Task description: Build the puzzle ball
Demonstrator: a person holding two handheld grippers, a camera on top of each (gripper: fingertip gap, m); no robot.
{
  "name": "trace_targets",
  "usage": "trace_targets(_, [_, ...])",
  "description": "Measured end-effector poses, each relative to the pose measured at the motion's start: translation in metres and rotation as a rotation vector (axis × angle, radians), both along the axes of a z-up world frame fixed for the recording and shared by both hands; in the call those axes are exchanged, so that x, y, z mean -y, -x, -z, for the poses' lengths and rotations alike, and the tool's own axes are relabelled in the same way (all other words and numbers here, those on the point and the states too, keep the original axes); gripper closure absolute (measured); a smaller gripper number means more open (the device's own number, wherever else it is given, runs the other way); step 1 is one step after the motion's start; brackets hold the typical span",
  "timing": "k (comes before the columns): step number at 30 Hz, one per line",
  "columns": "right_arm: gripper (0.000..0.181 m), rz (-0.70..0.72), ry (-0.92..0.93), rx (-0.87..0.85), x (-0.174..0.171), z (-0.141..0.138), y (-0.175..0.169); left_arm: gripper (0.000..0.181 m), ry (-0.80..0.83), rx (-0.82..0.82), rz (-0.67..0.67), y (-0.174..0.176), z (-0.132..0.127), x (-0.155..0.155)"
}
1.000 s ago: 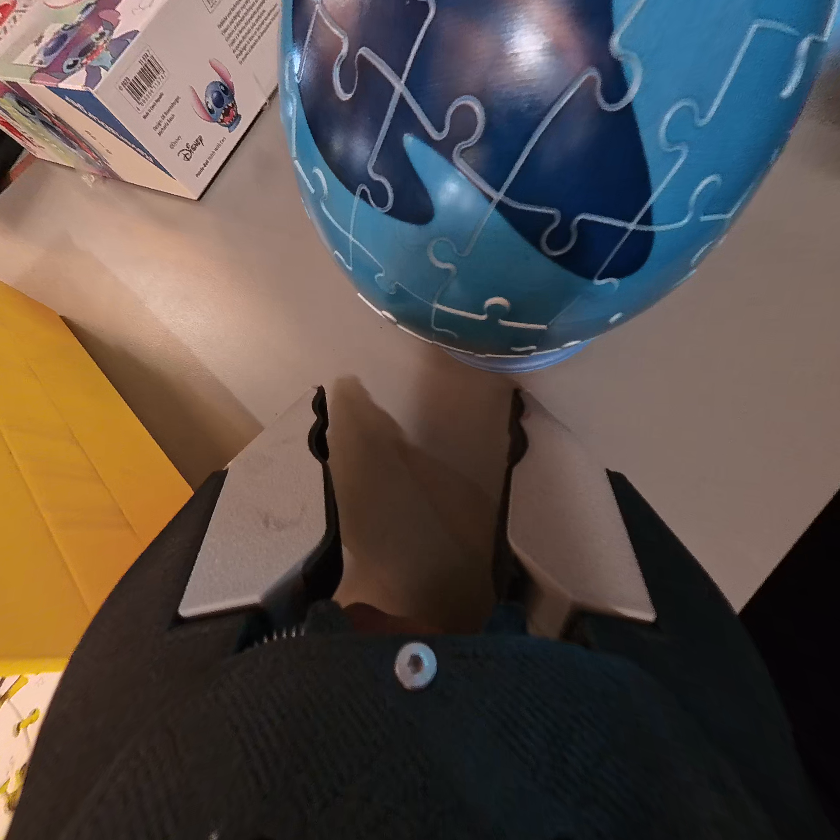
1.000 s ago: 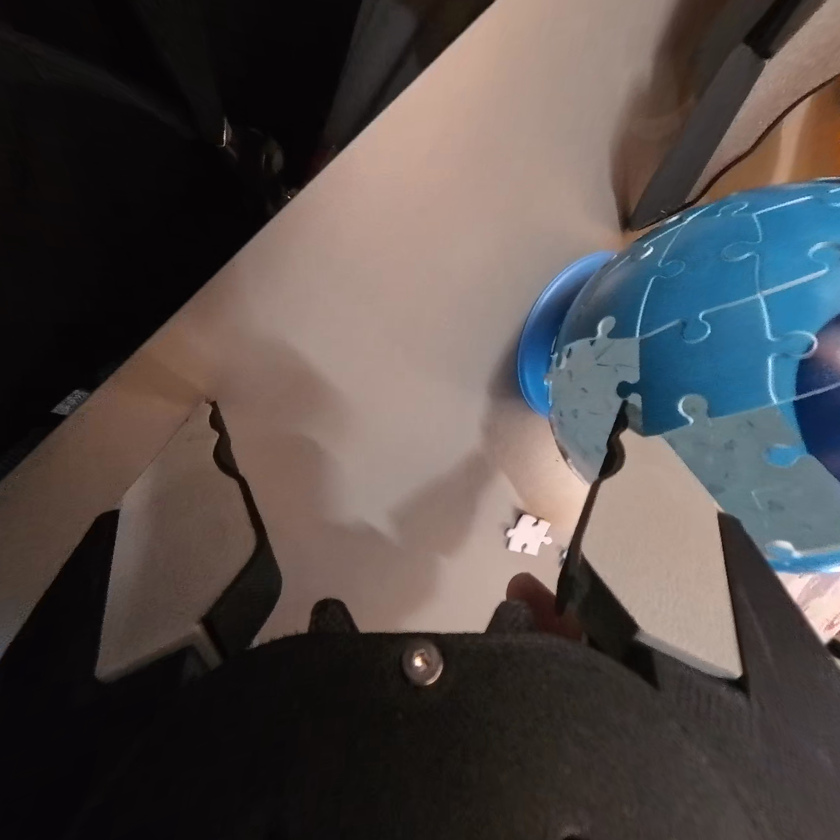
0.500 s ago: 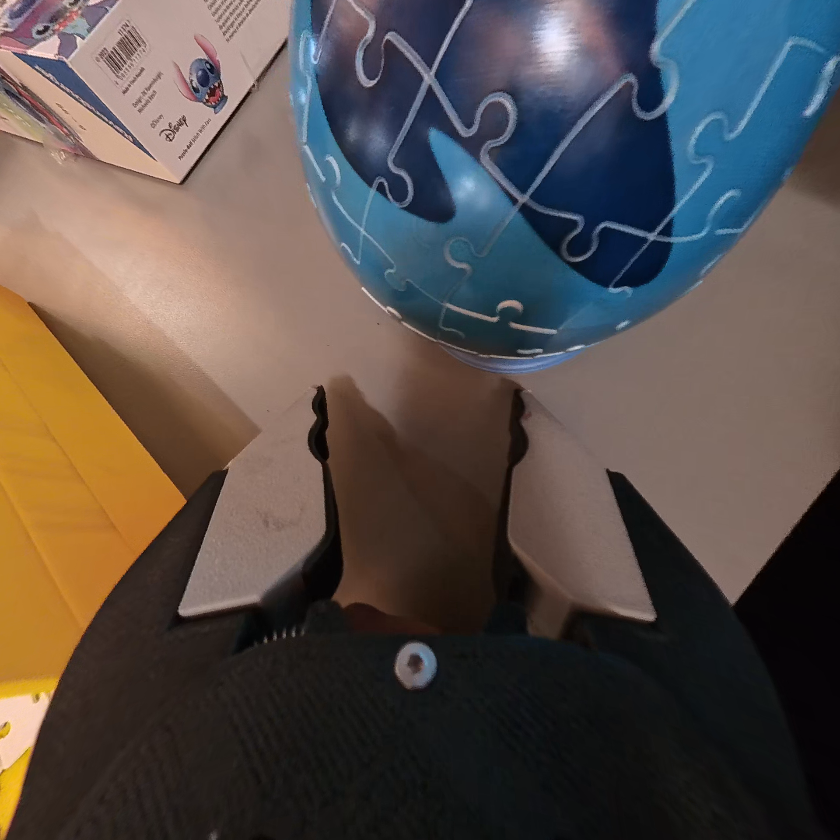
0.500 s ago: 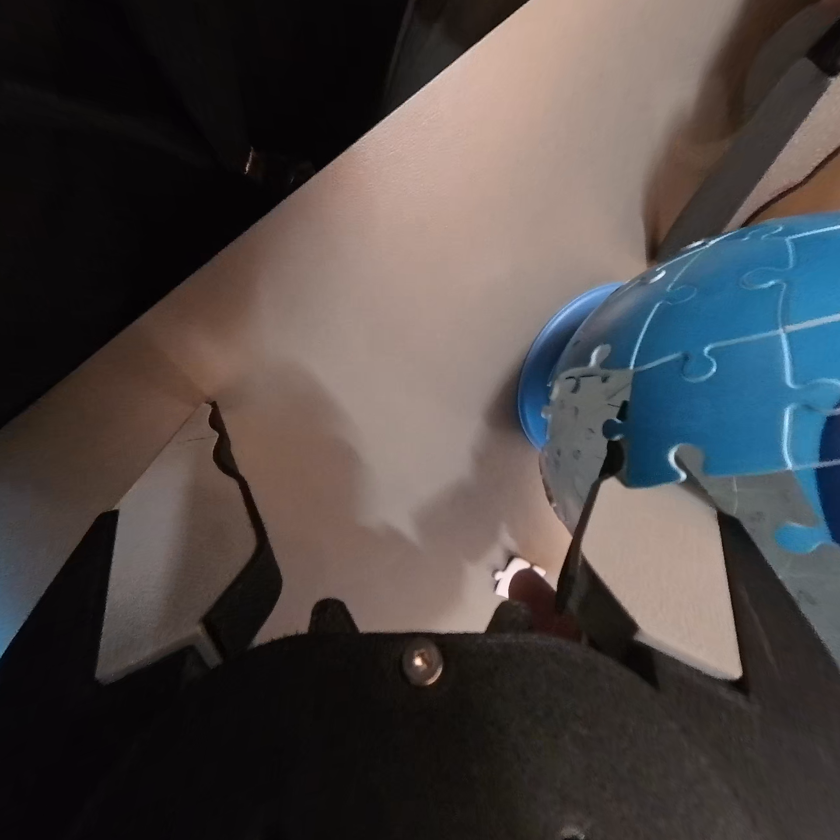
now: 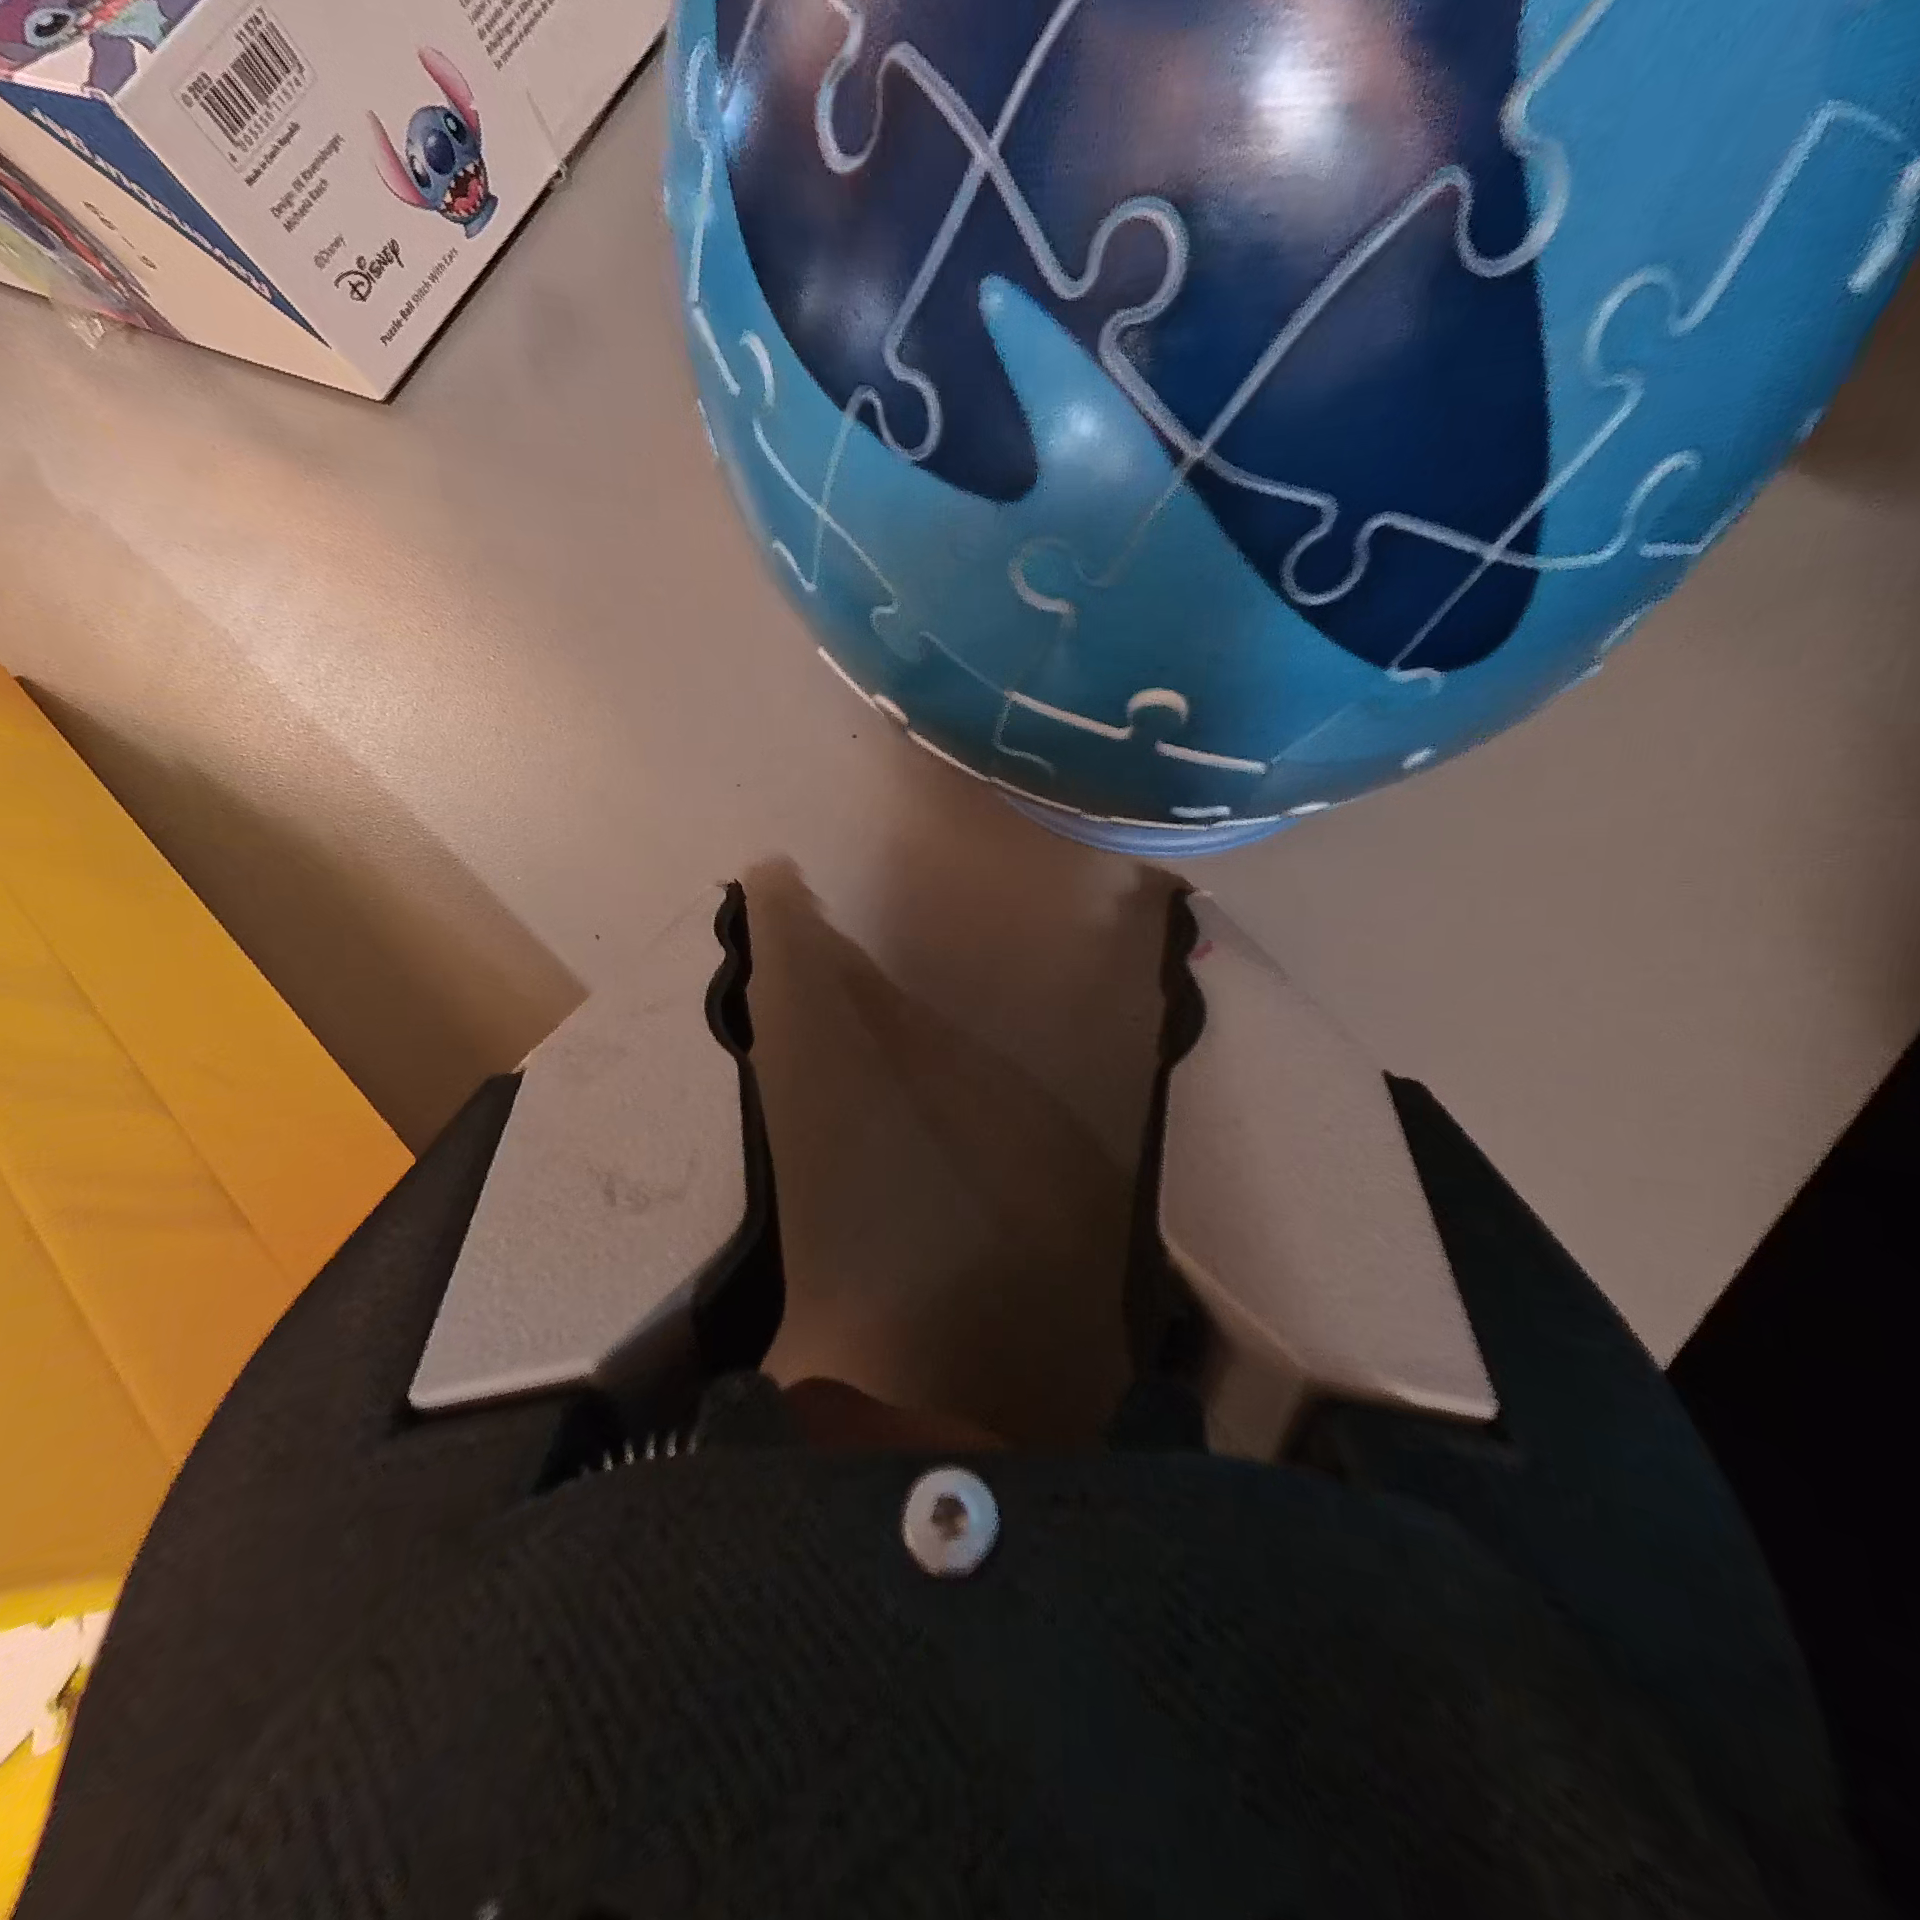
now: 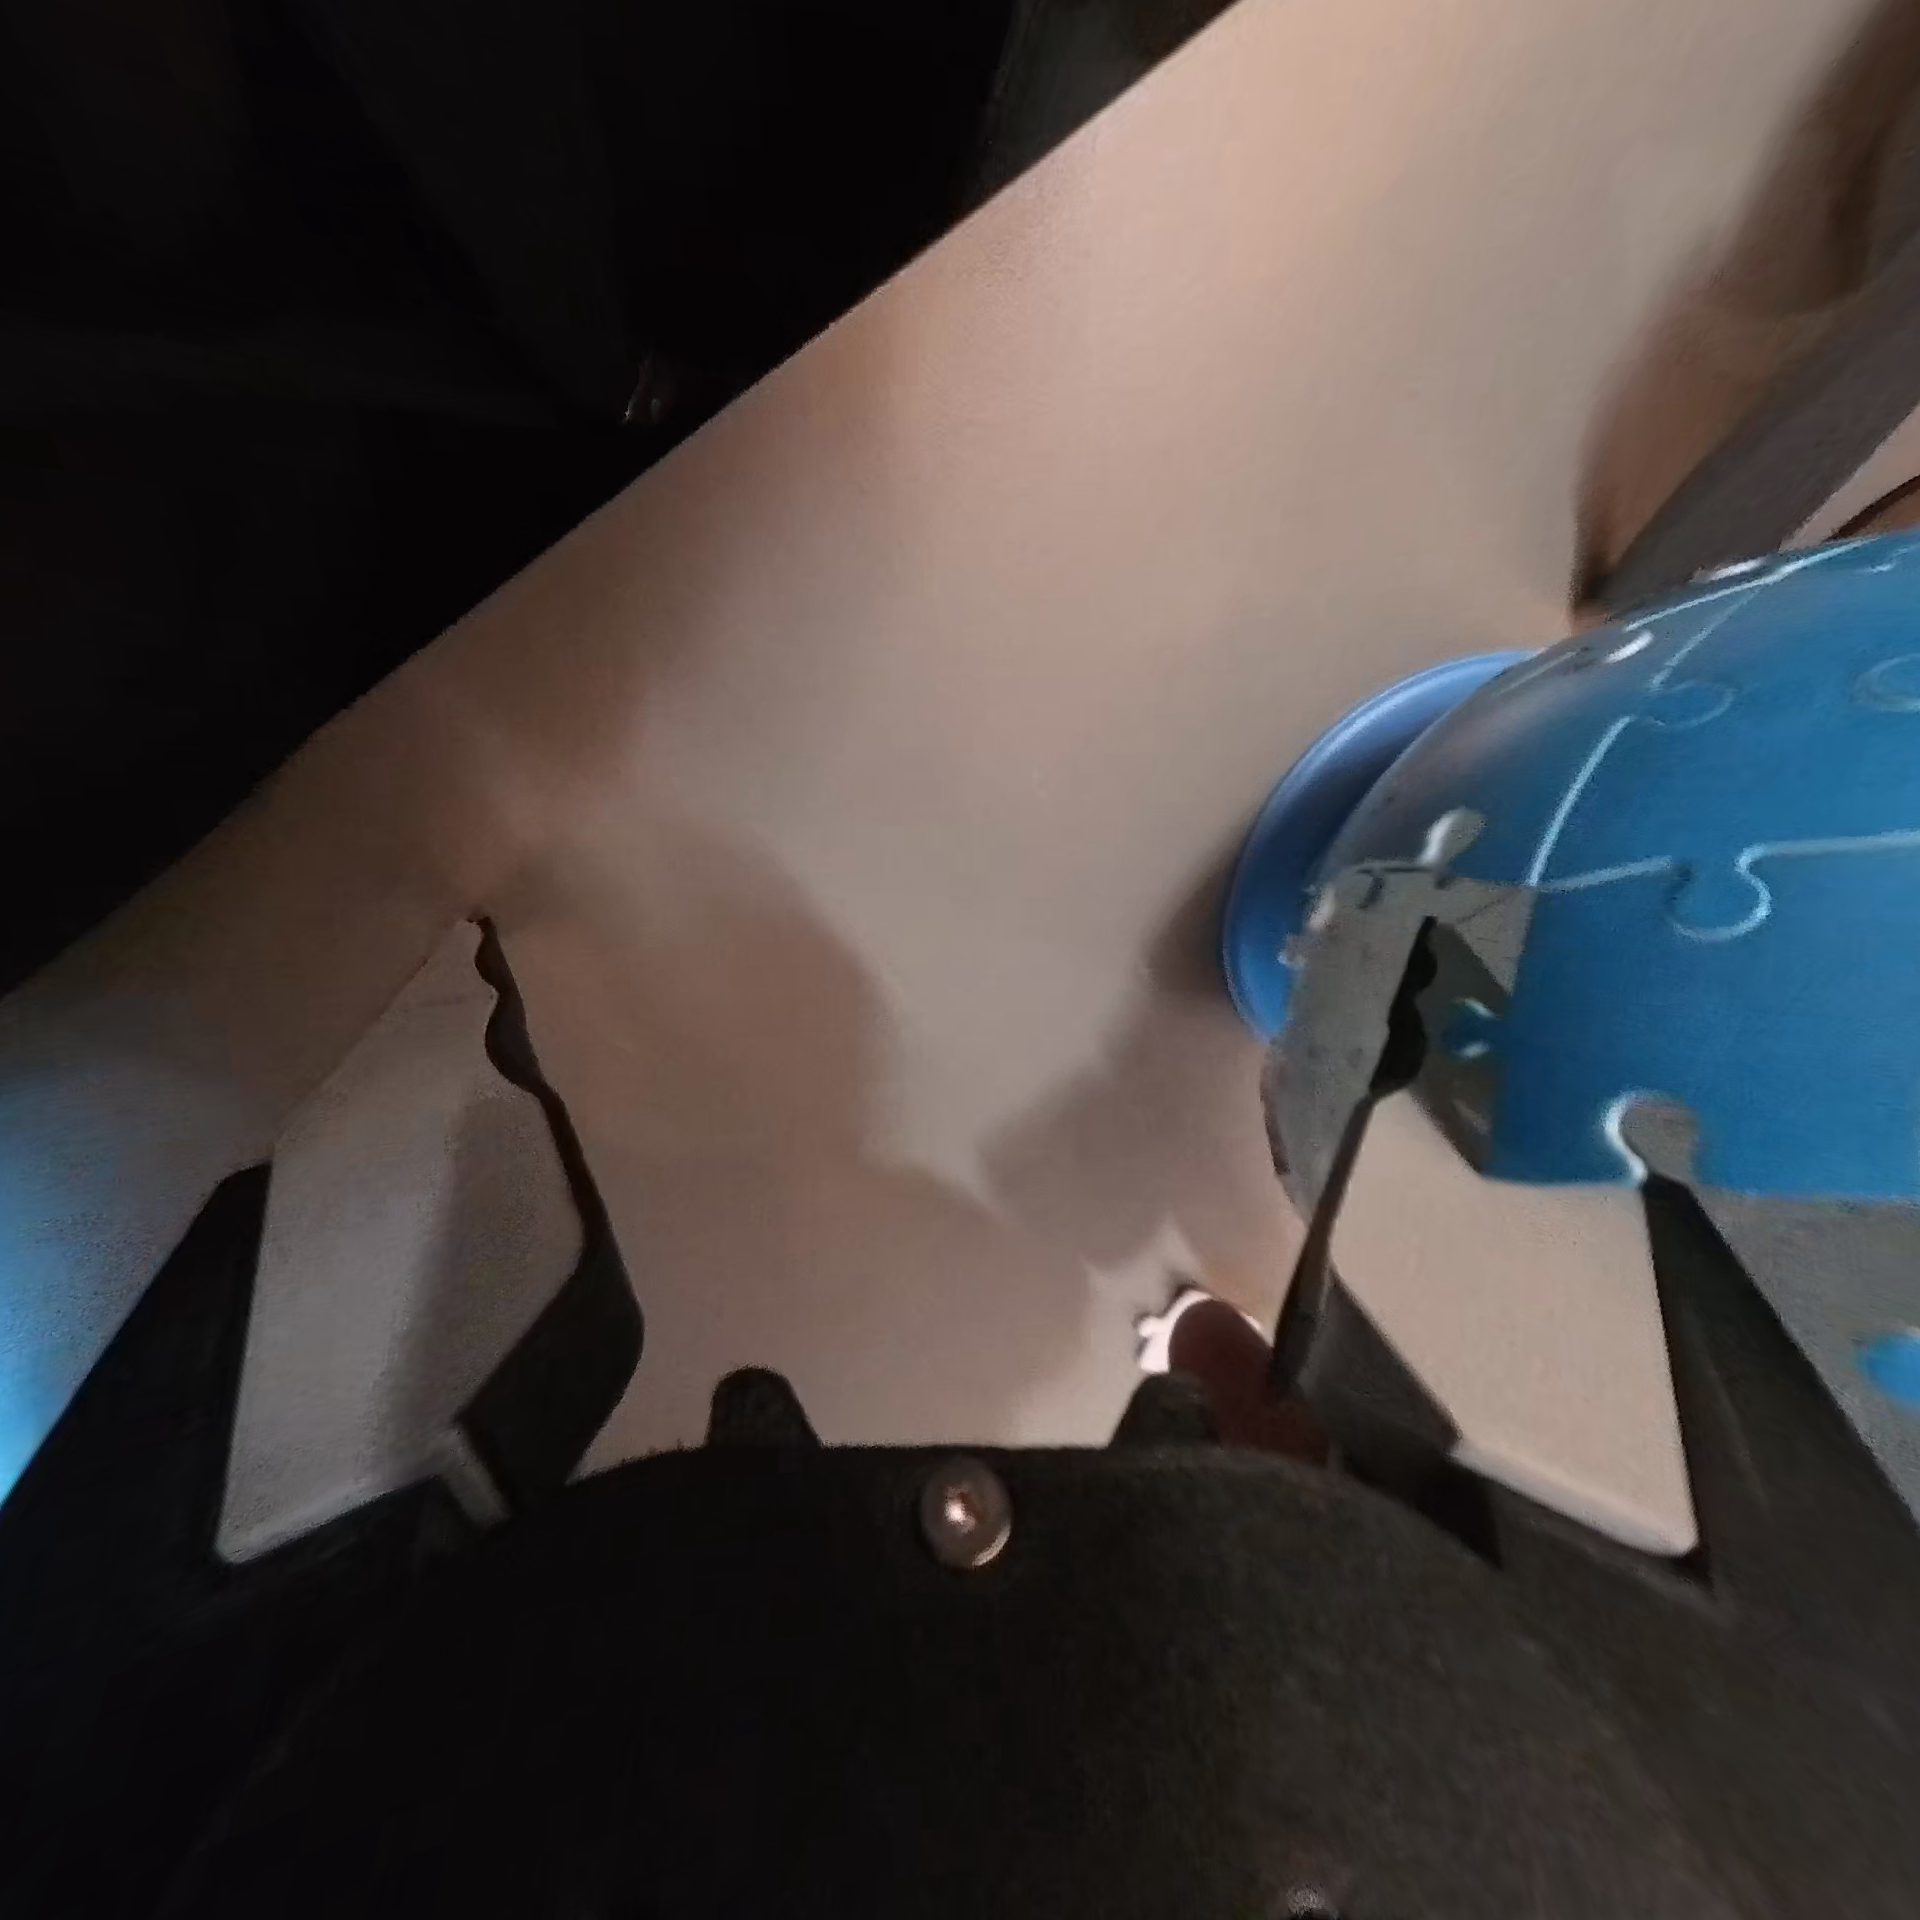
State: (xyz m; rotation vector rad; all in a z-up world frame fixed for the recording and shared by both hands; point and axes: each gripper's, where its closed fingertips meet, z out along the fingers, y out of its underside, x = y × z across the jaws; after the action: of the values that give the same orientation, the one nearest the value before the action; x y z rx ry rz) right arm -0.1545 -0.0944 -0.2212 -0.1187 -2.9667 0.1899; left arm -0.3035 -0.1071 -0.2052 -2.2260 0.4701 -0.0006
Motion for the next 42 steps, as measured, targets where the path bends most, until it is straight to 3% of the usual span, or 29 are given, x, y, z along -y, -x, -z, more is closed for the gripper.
trace_targets(7, [0.024,0.037,-0.004,0.088,-0.004,0.007,0.001,0.103,0.008,0.012,0.006,-0.002,0.001,-0.001])
trace_targets(20, [0.023,-0.087,-0.095,0.075,0.002,0.005,-0.001,0.108,0.016,0.031,0.130,-0.025,0.000,-0.003])
trace_targets(25, [0.023,-0.029,-0.072,0.103,-0.001,0.007,-0.001,0.104,0.027,0.031,0.220,-0.037,0.001,0.000])
trace_targets(42, [0.022,0.046,-0.087,0.122,0.002,0.007,0.002,0.097,0.029,0.029,0.262,-0.041,0.001,-0.001])
